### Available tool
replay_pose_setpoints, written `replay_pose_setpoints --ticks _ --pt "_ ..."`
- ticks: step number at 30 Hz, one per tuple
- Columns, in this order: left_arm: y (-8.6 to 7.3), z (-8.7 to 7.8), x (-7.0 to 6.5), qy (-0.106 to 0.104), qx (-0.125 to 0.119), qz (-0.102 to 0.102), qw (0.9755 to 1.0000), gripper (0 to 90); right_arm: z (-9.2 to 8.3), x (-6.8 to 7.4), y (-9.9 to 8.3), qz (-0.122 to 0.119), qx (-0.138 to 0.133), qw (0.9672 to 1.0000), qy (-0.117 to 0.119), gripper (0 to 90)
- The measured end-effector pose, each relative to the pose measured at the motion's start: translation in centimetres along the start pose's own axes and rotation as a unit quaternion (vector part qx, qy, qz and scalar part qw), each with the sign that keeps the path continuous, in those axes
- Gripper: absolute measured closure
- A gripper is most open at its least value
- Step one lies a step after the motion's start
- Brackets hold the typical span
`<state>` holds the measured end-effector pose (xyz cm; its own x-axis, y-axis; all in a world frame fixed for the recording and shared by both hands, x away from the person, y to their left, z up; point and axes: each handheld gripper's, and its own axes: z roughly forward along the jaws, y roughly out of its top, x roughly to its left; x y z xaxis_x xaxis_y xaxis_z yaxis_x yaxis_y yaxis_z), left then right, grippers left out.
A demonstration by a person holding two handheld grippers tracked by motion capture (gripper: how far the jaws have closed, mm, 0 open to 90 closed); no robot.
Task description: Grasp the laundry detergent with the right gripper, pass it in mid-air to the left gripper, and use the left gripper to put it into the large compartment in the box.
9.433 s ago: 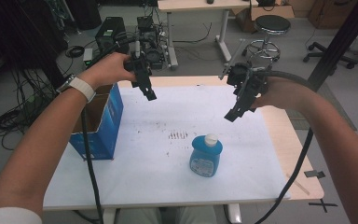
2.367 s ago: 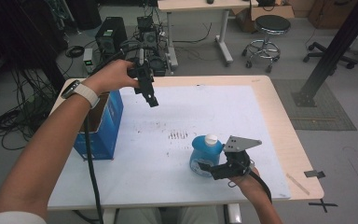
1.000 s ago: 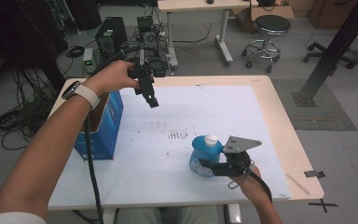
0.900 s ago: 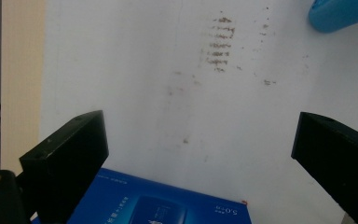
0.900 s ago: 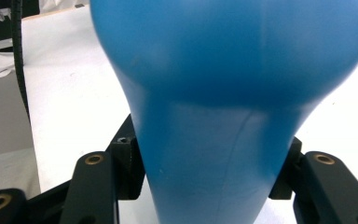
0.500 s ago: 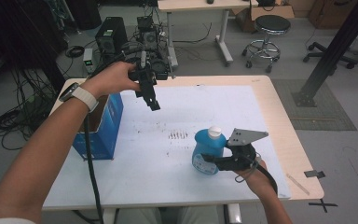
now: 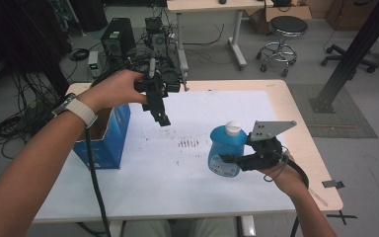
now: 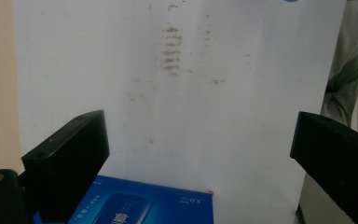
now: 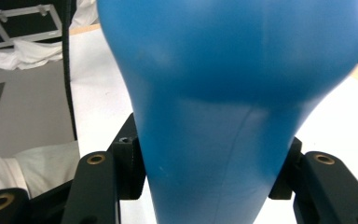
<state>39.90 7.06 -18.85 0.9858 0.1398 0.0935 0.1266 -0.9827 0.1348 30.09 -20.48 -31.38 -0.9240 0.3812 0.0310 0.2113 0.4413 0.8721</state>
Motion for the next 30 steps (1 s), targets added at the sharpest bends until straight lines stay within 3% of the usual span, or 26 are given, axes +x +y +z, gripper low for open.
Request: replay_pose_setpoints --ticks 15,24,30 --pt "-0.4 -2.4 -2.8 -0.017 -0.017 0.004 0.9997 5.2 1.2 -0.1 3.1 -0.038 0.004 0.9977 0.056 45.2" --pt "-0.6 -2.8 -4.2 -0.030 -0.014 0.003 0.9994 5.4 2.6 0.1 4.8 -0.065 0.003 0.9924 0.105 45.2" --pt "-0.8 -3.4 -4.8 -0.032 -0.020 0.005 0.9993 5.4 3.5 0.2 5.3 -0.076 0.004 0.9892 0.125 45.2"
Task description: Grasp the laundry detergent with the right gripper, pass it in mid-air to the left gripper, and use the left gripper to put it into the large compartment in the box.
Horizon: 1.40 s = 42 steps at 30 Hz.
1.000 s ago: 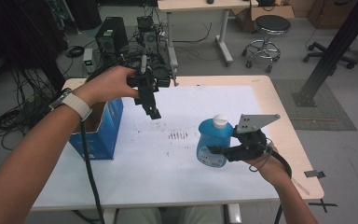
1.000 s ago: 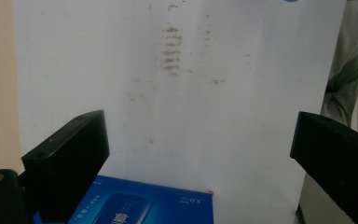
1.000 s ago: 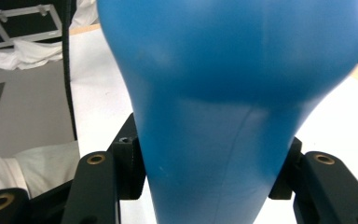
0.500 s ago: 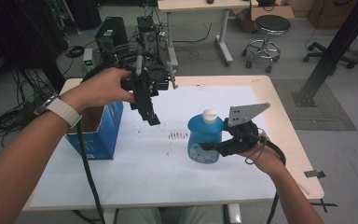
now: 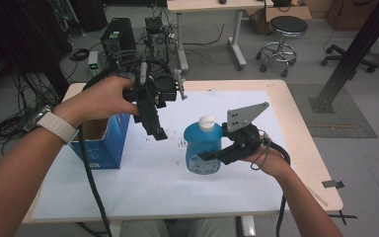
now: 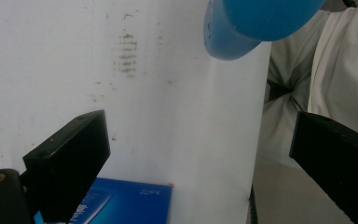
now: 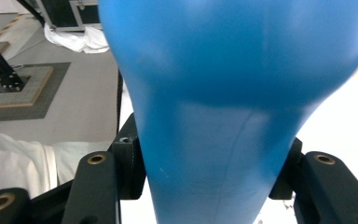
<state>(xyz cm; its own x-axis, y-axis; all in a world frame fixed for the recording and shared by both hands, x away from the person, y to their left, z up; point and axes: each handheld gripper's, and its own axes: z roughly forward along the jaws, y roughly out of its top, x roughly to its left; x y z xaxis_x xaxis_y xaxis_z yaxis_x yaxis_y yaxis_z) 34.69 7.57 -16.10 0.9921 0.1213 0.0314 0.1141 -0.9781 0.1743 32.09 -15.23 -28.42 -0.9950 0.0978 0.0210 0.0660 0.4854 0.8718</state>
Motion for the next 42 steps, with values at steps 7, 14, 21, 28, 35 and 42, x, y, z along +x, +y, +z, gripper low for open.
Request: replay_pose_setpoints --ticks 7,14,21,28,35,42 --pt "0.1 -0.2 -0.5 -0.006 -0.001 0.006 1.0000 5.4 0.9 -0.4 0.4 -0.011 0.002 0.9997 0.021 45.2" --pt "0.3 -0.4 -1.0 -0.008 0.005 0.008 0.9999 5.4 1.6 -0.6 1.0 -0.025 0.013 0.9992 0.029 45.2" --pt "0.7 -0.8 -1.6 -0.012 -0.004 0.014 0.9998 5.4 2.1 -0.8 1.7 -0.032 0.013 0.9989 0.032 45.2" --pt "1.0 -0.6 -1.9 -0.014 0.002 0.017 0.9998 5.5 2.9 -1.0 2.0 -0.033 0.016 0.9987 0.035 45.2" --pt "1.3 -0.5 -1.7 -0.014 0.002 0.016 0.9998 5.4 3.4 -1.0 2.2 -0.033 0.015 0.9986 0.039 45.2" --pt "1.7 -0.1 -1.8 -0.016 0.004 0.019 0.9997 5.4 3.8 -1.0 2.4 -0.033 0.018 0.9985 0.039 45.2"
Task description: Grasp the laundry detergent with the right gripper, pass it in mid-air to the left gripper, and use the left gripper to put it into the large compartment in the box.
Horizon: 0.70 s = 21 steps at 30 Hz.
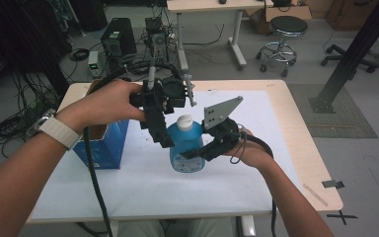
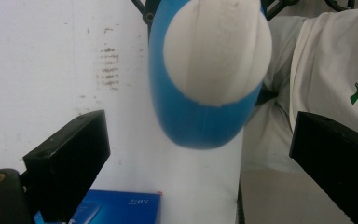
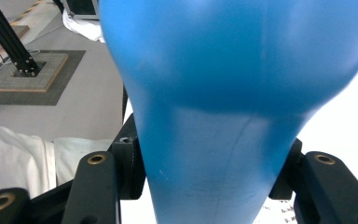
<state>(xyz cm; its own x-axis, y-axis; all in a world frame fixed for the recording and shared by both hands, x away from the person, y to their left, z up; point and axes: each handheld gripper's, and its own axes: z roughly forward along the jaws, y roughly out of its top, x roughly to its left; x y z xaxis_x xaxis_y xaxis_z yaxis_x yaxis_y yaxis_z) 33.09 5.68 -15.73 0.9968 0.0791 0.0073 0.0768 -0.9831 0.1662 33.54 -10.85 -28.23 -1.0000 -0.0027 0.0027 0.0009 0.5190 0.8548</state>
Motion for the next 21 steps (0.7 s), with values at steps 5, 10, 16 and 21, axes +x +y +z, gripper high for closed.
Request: replay_pose_setpoints --ticks 5,10,16,21 --pt "0.3 0.3 0.1 -0.002 -0.001 0.002 1.0000 5.4 0.1 0.0 0.2 -0.001 -0.004 1.0000 -0.001 45.2" --pt "0.6 0.5 0.0 -0.002 -0.001 0.006 1.0000 5.4 0.3 0.0 0.4 0.000 -0.003 1.0000 -0.001 45.2" --pt "0.9 0.8 0.0 -0.001 -0.008 0.006 1.0000 5.4 0.4 0.0 0.4 0.000 -0.002 1.0000 -0.002 45.2" --pt "1.4 1.1 -0.1 -0.003 -0.005 0.008 0.9999 5.4 0.3 0.1 0.5 -0.002 -0.005 1.0000 -0.001 45.1"
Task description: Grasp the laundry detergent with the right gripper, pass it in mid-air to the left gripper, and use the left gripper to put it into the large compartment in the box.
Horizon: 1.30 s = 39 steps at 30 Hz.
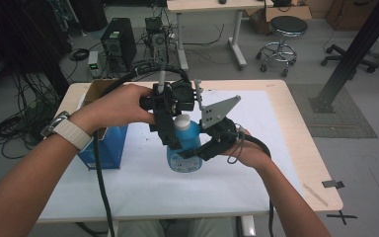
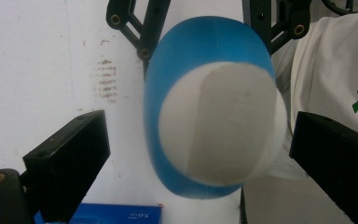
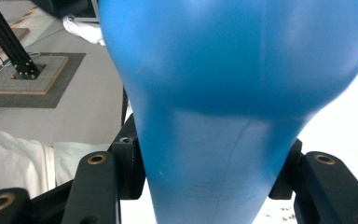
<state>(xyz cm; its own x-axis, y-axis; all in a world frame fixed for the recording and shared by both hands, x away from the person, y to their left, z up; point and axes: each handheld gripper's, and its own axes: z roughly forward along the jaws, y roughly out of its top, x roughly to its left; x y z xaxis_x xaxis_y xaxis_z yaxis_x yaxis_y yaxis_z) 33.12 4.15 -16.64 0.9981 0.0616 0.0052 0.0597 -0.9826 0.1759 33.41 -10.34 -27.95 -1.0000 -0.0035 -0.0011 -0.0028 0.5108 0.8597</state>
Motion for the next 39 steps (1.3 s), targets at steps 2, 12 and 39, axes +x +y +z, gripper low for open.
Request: replay_pose_setpoints --ticks 2,12,39 --pt "0.2 0.1 0.0 -0.001 0.003 0.002 1.0000 5.4 -0.1 0.0 0.0 0.001 -0.002 1.0000 0.001 45.2" --pt "0.5 1.0 0.1 -0.006 -0.001 0.004 1.0000 6.1 -0.1 0.1 0.0 0.001 -0.003 1.0000 -0.002 45.1" --pt "0.6 1.4 0.2 -0.009 -0.003 0.014 0.9999 15.7 -0.2 0.2 0.0 0.003 -0.002 1.0000 0.000 45.1"
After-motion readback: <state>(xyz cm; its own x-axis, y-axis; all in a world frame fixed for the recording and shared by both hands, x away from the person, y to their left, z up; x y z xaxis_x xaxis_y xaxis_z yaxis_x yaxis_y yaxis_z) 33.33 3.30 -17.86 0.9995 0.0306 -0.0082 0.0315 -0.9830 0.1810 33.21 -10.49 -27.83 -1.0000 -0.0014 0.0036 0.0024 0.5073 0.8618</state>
